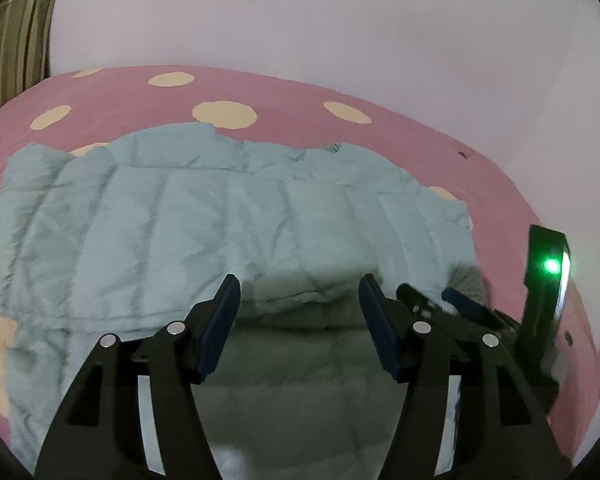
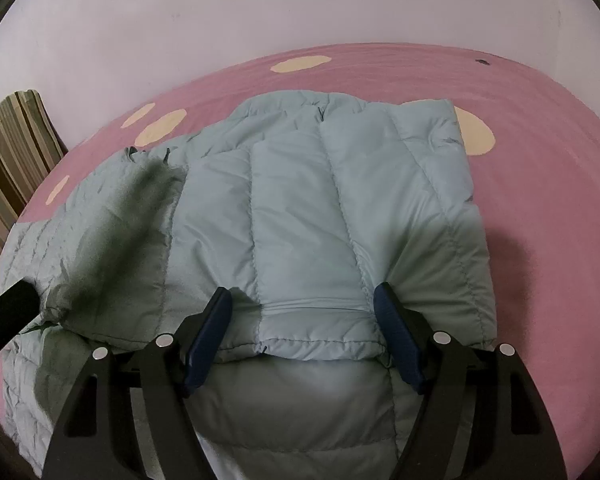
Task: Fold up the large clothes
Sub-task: 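Fold the held sleeve over the jacket body and open the left tool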
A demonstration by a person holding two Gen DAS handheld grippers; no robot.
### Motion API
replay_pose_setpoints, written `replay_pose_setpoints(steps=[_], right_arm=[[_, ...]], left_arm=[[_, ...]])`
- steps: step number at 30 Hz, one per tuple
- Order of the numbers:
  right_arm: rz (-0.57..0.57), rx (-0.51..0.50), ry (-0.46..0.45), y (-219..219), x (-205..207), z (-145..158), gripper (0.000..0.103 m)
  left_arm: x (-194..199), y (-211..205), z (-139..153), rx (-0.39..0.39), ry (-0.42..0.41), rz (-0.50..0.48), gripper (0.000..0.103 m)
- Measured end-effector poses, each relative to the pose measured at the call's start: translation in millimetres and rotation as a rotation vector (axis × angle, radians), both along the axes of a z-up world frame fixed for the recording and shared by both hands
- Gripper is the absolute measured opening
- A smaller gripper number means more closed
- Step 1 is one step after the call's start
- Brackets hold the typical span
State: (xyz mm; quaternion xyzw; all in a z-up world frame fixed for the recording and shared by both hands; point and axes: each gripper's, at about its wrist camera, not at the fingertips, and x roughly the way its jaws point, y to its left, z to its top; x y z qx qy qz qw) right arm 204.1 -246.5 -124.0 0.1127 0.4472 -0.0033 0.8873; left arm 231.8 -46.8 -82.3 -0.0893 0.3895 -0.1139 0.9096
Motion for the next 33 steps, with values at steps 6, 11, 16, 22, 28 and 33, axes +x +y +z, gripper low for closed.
replay_pose_setpoints(steps=[6,11,16,22,28,33], right_arm=[[-0.031,0.102,-0.030,0.4,-13.9,22.5,0.072],[0.023,0.189,-0.036,25.7,-1.8,39.2,0.072],[0.070,0.247,0.015,56.1,21.5,30.8,0.071],[0.155,0.245,0.064,86.1,28.5,22.7,0.016],[0.087,0.167,-0.034,48.5,10.9,53.0,0.012],[-0.002,0.103,-0.045,-2.8,6.2,59.0,0.012]], left_arm=[[-33.5,61.1,17.4,0.024,-0.057,0.081,0.064],[-41.8,108.7,20.4,0.065,-0.078,0.180,0.064],[-43.0,149.5,16.4,0.062,-0.059,0.275,0.064],[-43.1,175.7,12.8,0.070,-0.046,0.330,0.064],[-28.2,178.9,16.6,0.083,-0.059,0.345,0.064],[0.9,159.5,9.1,0.104,-0.037,0.301,0.065]])
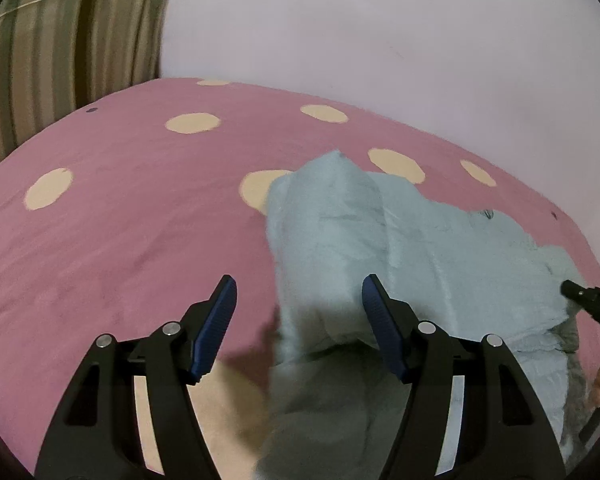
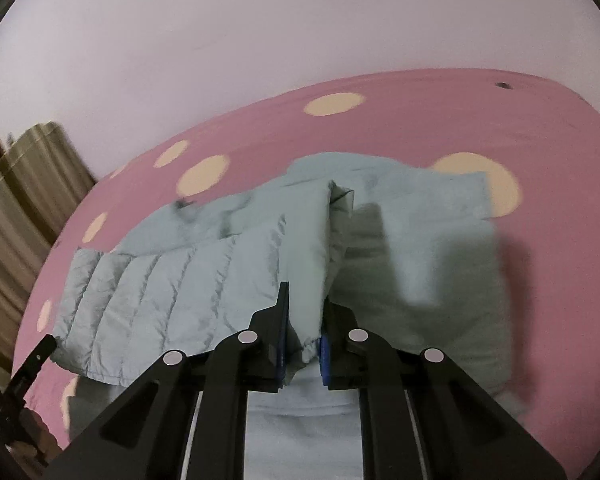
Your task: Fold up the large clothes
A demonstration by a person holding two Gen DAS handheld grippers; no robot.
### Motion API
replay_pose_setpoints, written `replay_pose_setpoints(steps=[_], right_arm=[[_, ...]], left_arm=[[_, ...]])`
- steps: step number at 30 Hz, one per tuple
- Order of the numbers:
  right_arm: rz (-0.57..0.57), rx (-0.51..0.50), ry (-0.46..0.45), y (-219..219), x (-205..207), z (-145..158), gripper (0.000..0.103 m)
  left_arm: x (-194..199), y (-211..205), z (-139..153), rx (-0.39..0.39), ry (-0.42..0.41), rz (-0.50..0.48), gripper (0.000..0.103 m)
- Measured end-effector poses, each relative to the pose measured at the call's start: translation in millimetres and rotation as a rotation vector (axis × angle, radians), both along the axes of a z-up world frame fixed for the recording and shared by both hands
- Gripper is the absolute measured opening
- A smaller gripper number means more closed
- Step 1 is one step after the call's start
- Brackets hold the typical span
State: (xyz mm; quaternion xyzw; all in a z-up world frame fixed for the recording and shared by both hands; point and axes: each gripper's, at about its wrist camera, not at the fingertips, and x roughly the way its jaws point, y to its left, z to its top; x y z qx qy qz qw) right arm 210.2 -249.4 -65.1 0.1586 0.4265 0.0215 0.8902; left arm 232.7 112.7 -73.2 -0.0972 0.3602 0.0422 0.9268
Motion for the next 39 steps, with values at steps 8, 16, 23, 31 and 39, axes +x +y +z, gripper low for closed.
replay_pose_setpoints(steps=[8,16,23,31,39], right_arm=[[-0.080,-0.037,0.065,-53.6,-3.2,-26.1,0.012],[-0.055,-0.040,0.097,-50.7,5.9,-47.2,0.016],[-0.055,-0.084,0.057,-44.4,1.7,-24.9,0.052],[-0.048,-0.107,-0.007,-27.1,3.7,3.0,0.052],[0.028,-0.136,-0.009,22.2,63.6,-9.7,0.052]], left_arm=[[35.4,-33.7,-27.2,0.064,0.099,-0.040,0.065],[41.9,-37.5,-43.7,0.102,0.148,-0.044,0.065],[39.5,-32.7,-40.8,0.094,0.148,-0.041,0.065],[38.2,-40.5,-8.7,0.067,0.063,-0.035,0.065],[91.0,-80.2,-20.6,0.091,0.102,-0.071,0.065]])
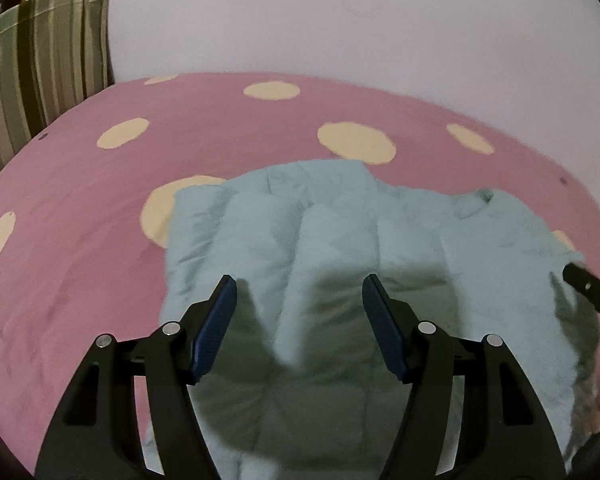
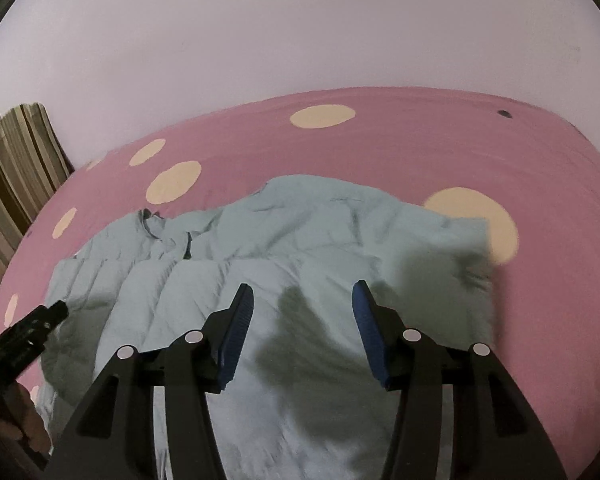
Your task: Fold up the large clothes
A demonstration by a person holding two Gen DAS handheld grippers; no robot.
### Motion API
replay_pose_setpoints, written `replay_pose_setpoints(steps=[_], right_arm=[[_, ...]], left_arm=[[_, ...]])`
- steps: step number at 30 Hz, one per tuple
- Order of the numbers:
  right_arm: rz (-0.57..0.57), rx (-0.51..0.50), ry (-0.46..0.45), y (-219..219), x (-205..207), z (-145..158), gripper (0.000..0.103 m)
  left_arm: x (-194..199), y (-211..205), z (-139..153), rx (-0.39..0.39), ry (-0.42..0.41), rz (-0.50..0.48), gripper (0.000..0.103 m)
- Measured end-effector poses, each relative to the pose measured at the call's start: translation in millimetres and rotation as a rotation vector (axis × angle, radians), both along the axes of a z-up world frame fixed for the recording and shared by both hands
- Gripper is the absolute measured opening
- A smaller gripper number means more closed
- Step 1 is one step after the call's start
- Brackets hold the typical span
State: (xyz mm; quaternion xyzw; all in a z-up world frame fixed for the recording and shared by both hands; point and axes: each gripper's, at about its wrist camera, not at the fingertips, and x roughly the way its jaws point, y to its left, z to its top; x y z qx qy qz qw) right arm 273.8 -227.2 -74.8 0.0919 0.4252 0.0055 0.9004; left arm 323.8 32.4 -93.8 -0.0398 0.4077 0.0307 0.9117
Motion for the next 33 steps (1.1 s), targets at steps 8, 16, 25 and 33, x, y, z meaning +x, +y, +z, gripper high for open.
replay_pose_setpoints(steps=[8,16,25,33], right_arm=[[0.006,-0.061,0.125,6.5,22.3,-55.4,0.052],[0.001,-0.070,0.094,6.0,15.0,-44.9,0.052],[-0.007,-0.085,0.031,2.7,-39.3,-17.0,0.052],[-0.002,-0.070,0.123,-0.2,-34.8,-49.3,0.053]], left_arm=[[22.1,-9.9,-36.7,0.070,0.090,0.008,0.067],[19.1,-12.8,-30.2,0.089,0.080,0.013,0.066],[-23.7,-10.8,-10.3,0.022,0.060,0.018,0.066],[-21.9,-17.0,-35.4,0.056,0.110,0.003,0.066]])
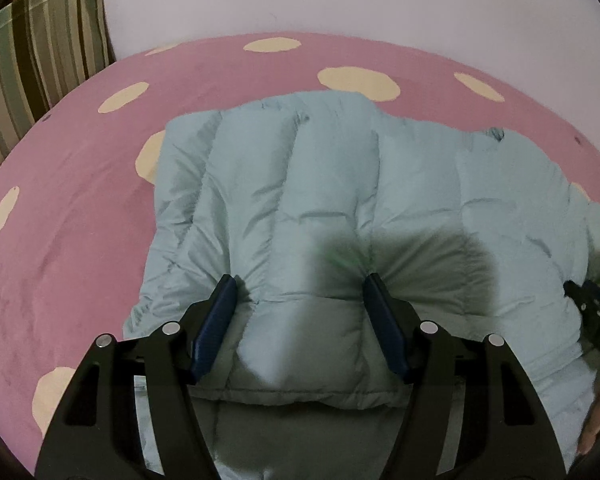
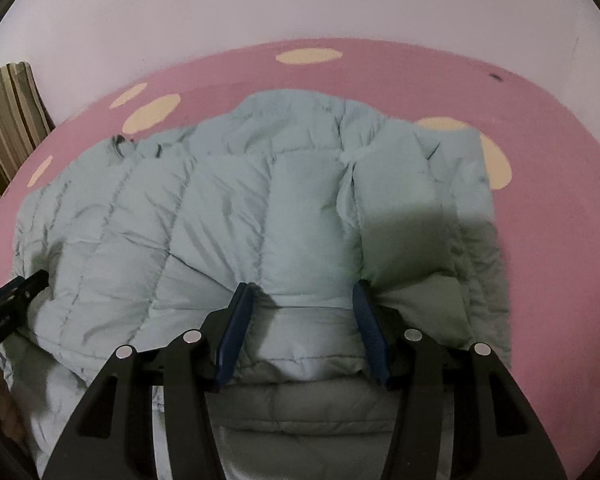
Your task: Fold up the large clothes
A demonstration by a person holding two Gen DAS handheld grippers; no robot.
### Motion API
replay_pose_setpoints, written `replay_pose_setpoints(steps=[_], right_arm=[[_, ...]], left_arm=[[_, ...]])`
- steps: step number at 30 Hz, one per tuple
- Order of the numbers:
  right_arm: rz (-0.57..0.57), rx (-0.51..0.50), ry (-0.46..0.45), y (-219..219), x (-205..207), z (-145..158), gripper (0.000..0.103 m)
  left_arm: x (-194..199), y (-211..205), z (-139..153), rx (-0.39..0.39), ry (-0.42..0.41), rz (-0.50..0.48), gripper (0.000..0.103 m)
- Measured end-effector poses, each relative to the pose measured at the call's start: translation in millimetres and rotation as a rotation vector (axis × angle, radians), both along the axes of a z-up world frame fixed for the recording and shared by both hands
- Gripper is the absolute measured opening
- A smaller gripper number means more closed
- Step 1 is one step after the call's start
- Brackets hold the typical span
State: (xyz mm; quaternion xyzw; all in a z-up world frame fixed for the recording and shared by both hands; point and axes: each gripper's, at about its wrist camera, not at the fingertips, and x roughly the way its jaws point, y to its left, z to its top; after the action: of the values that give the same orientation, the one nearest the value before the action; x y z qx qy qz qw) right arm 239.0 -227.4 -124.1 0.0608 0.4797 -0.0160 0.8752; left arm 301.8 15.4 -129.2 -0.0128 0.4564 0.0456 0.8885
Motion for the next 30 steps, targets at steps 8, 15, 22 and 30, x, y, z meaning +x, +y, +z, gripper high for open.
replay_pose_setpoints(steps=[8,15,22,30], right_arm=[[-0.002,-0.011,-0.020,2.8,-0.9,-6.9,0.053],[0.000,-0.002,-0.024,1.7,0.2,-6.9,0.053],[-0.016,0.019,-0.040,-3.8,-3.4,3.8,0.053],[-0.053,0.029,-0.079,-12.3,-32.5,28.9,0.061]], left_arm=[[0.7,-2.9,-9.5,0.029,-0.006,-0.005,0.067],[1.3,-3.8,-9.8,0.037,-0.010,-0.004,0.067],[-1.2,-4.1,-3.5,0.039,-0.017,-0.004,0.067],[-23.6,2.2,17.6,0.003,-0.027,0.008,0.072]])
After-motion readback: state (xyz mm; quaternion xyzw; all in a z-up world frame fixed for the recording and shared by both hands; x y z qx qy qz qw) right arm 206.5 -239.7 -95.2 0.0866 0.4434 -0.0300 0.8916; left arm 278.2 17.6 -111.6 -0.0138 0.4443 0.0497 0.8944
